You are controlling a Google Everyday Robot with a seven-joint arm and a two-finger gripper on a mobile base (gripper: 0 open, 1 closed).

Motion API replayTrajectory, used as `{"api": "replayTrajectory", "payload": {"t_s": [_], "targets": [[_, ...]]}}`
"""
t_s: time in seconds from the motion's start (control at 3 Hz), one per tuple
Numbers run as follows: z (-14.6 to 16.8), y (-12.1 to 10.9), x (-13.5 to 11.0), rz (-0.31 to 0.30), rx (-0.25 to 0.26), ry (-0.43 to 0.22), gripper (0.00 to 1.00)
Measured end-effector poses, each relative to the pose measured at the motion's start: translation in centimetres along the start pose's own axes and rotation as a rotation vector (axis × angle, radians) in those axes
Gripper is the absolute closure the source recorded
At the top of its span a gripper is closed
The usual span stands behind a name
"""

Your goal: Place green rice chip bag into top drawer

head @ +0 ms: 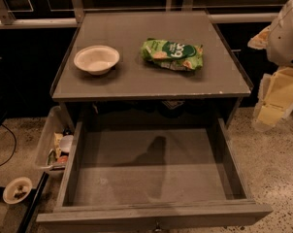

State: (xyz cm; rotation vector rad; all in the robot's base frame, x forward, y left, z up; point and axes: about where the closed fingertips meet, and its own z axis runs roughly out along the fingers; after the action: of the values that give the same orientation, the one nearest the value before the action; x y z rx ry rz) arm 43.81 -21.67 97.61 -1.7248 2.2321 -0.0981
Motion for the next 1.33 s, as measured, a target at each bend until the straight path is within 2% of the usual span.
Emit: {"api": "replayTrajectory", "payload": {"t_s": [0.33,0.67,1.0,1.33], "targets": [[-0.1,-0.1,-0.1,0.0,0.007,-0.001,0.0],[0.6,-1.4,-1.2,-0.009,0.046,-0.032,0.0],[1.9,-4.4,-2.6,-0.05,0.112,-0.092,0.0],[3.5,-7.5,-4.0,-0.098,0.148,-0.175,0.0]]}}
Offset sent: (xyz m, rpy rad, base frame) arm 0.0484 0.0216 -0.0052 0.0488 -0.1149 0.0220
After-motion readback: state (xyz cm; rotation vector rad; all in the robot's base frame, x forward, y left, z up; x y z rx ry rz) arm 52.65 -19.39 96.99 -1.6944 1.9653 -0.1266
